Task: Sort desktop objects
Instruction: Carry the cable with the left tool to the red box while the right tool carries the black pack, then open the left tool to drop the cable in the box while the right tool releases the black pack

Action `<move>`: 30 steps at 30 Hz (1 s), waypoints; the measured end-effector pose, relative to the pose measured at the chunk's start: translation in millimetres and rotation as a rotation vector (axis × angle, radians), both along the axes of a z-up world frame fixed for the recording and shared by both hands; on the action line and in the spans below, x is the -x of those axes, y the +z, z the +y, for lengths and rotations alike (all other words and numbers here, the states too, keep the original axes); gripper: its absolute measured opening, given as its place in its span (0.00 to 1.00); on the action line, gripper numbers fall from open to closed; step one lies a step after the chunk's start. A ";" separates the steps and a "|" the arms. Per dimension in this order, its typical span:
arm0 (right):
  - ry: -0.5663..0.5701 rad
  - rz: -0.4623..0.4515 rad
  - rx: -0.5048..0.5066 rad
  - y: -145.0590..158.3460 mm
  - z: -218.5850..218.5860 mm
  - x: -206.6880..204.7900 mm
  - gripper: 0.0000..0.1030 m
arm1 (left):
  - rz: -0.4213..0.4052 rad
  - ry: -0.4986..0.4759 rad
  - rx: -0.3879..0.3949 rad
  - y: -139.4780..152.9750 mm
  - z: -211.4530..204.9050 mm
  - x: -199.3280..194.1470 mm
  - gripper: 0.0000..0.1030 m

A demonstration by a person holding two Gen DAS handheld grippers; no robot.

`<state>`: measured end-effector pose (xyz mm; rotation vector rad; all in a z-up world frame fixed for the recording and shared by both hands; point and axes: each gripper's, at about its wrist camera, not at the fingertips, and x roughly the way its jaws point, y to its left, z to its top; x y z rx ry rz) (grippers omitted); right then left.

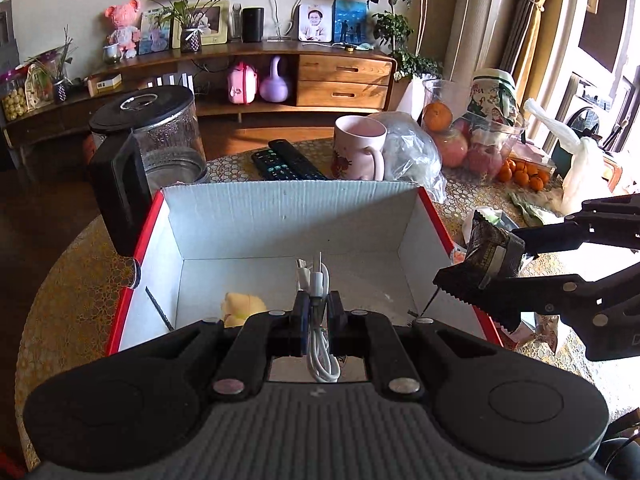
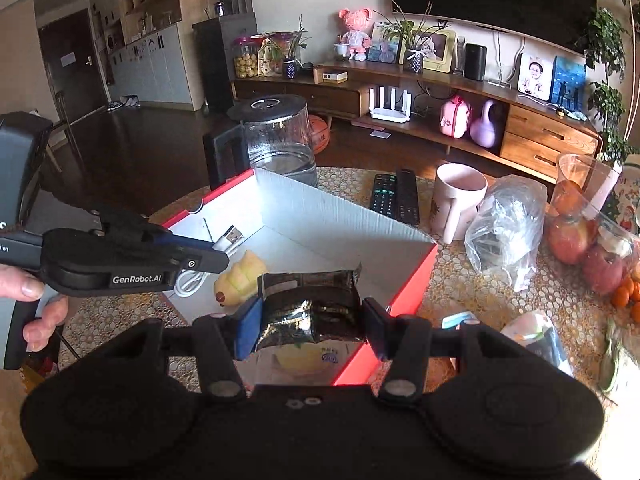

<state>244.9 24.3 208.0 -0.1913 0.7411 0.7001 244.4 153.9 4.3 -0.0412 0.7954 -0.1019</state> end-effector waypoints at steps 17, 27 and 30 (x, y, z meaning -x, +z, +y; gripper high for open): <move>0.038 0.024 0.158 -48.9 64.5 -53.6 0.52 | 0.106 0.004 -0.065 -37.0 4.2 -87.7 0.08; 0.043 0.051 0.267 -77.2 93.0 -76.1 0.51 | 0.204 -0.018 -0.095 -65.9 -0.9 -120.8 0.08; 0.042 0.068 0.290 -84.8 98.6 -79.0 0.52 | 0.236 -0.028 -0.116 -74.5 -4.4 -124.9 0.08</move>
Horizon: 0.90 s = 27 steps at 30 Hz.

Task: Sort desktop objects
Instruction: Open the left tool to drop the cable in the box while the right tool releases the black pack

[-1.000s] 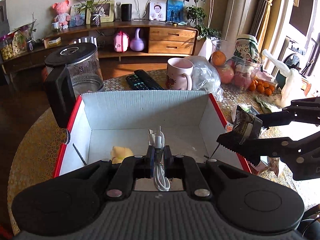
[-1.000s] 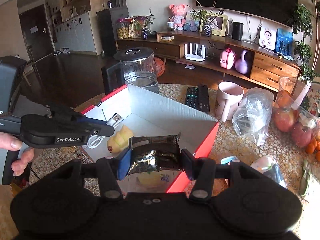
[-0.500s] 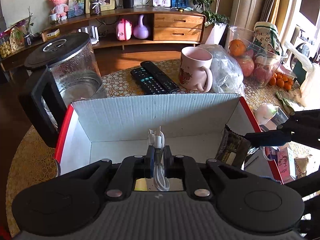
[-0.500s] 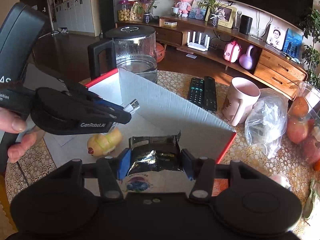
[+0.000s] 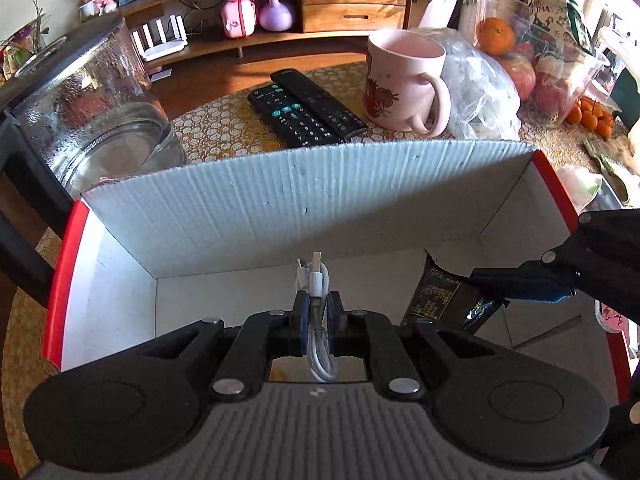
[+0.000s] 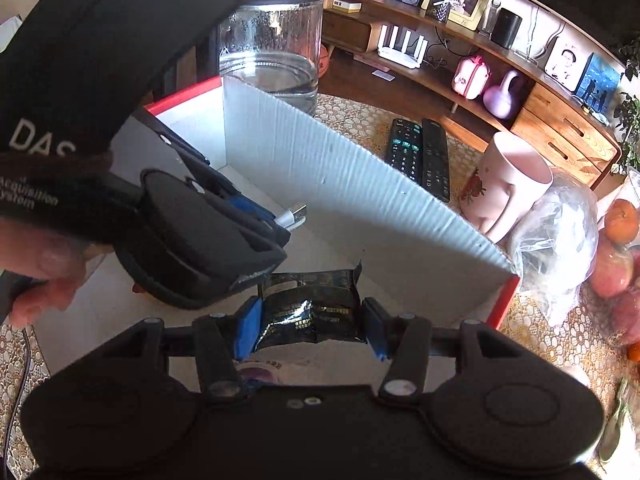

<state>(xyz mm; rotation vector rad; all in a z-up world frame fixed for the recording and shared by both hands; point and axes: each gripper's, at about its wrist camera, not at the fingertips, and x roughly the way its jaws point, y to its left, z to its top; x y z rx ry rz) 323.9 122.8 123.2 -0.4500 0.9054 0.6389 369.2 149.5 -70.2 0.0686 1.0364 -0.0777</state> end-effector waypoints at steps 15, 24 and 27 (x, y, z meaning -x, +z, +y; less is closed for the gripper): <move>-0.006 0.025 0.029 -10.1 6.3 -1.1 0.62 | 0.052 0.018 -0.004 -8.2 -0.7 -7.4 0.08; -0.011 0.022 -0.028 7.3 -8.5 7.1 0.66 | 0.038 0.033 0.014 5.8 0.4 1.9 0.08; -0.014 0.025 -0.054 16.1 -16.8 13.0 0.66 | 0.034 0.033 0.019 12.2 -0.8 10.0 0.08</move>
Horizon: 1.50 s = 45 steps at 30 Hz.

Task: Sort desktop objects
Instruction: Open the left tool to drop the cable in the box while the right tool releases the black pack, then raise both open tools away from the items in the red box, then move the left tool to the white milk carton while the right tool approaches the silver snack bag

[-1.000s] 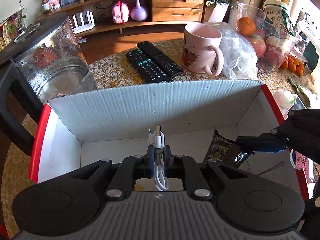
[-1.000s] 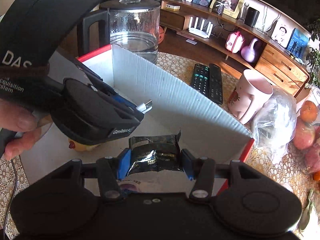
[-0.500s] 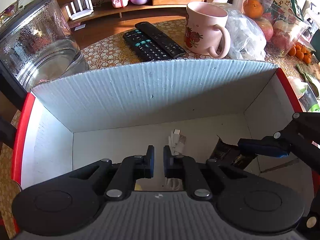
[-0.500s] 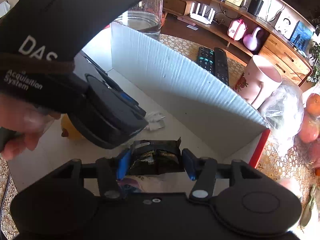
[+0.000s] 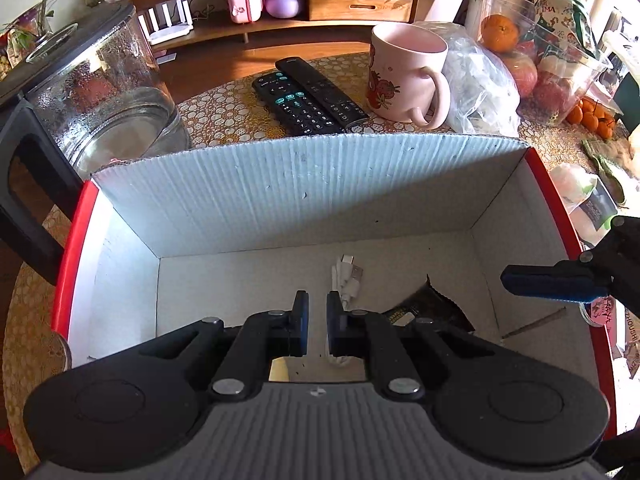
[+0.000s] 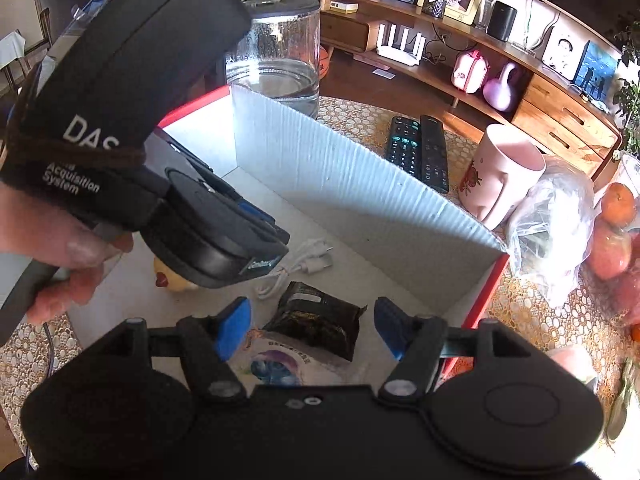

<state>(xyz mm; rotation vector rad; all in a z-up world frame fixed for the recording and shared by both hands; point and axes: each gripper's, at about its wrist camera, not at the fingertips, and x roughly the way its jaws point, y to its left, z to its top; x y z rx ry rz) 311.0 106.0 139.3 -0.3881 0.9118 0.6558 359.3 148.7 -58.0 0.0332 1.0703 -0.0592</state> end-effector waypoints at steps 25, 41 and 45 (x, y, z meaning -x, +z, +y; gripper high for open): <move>-0.077 -0.029 -0.137 64.5 -91.9 68.2 0.68 | -0.035 0.008 -0.003 52.1 -26.0 78.0 0.08; -0.141 -0.052 -0.153 74.1 -149.9 101.2 0.69 | -0.053 0.014 -0.024 60.1 -39.9 105.8 0.08; -0.176 -0.076 -0.133 75.7 -172.5 106.5 0.69 | -0.058 0.009 -0.024 59.9 -43.5 114.3 0.10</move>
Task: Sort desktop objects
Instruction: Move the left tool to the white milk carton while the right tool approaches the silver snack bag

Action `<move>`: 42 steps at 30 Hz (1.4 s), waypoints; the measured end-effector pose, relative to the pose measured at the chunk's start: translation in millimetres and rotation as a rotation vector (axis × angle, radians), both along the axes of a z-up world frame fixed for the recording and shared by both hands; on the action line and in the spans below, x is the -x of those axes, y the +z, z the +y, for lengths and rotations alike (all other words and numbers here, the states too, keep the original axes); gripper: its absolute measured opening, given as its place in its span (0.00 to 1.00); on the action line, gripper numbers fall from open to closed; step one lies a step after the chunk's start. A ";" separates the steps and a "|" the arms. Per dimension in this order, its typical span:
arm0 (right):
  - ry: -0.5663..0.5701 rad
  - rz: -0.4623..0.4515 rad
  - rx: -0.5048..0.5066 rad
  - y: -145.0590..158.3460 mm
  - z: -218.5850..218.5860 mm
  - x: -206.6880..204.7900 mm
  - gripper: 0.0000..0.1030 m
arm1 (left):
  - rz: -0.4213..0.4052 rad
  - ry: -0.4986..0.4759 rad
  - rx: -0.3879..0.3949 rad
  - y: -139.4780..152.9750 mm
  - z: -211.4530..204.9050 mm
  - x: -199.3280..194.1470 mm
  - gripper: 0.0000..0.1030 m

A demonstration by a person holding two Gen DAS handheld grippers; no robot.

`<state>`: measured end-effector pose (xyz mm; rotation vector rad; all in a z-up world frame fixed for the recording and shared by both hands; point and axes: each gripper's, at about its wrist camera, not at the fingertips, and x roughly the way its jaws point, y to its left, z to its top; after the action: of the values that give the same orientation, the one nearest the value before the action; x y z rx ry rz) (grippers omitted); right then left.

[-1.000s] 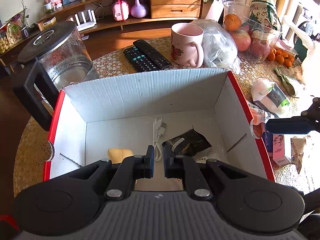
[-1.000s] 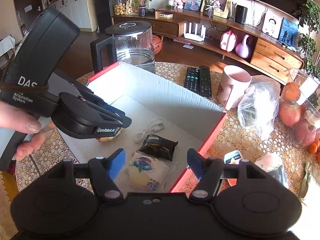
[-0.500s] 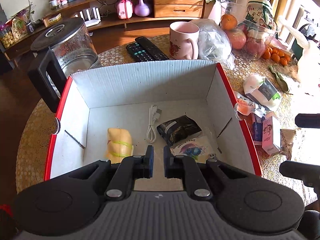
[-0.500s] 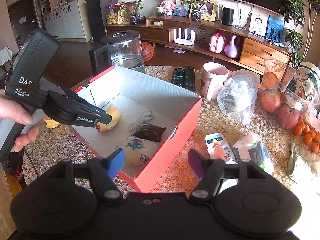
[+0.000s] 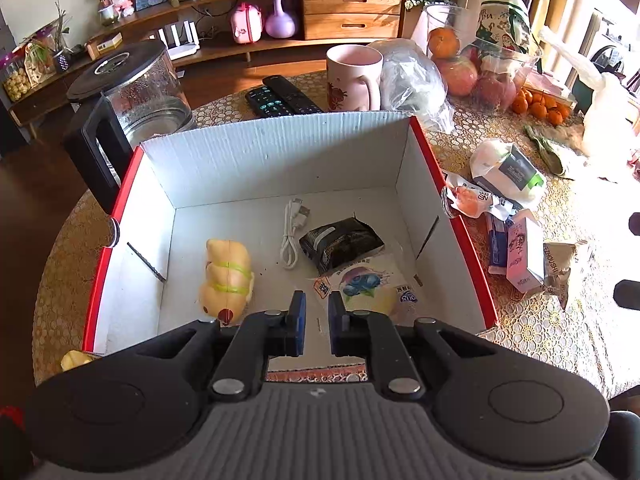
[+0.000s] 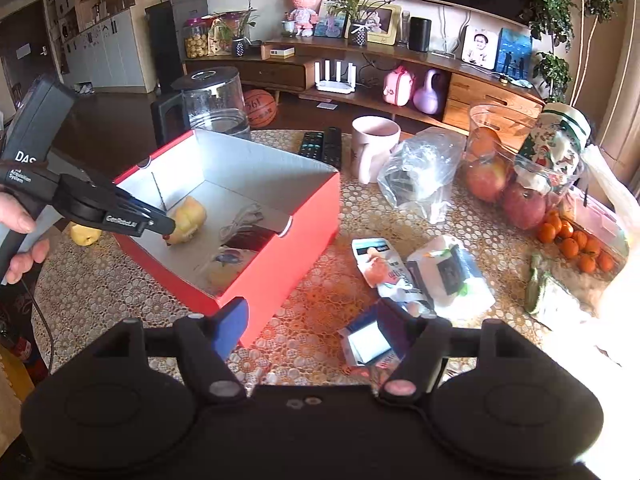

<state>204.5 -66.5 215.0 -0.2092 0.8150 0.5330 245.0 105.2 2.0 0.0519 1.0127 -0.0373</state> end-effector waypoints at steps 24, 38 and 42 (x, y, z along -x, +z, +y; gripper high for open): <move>-0.171 -0.057 -0.067 -20.3 -134.6 37.8 0.73 | -0.142 -0.076 0.038 7.5 -60.7 56.2 0.97; -0.050 -0.059 -0.022 -49.0 -121.1 27.1 0.73 | -0.199 -0.251 0.088 6.4 -143.0 37.5 1.00; -0.027 -0.054 -0.015 -56.7 -113.9 21.4 0.74 | -0.191 -0.274 0.105 4.5 -159.6 24.3 1.00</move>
<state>183.1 -180.4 158.3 -0.1973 0.7602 0.5061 220.7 -54.3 6.4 0.0961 0.8061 -0.3302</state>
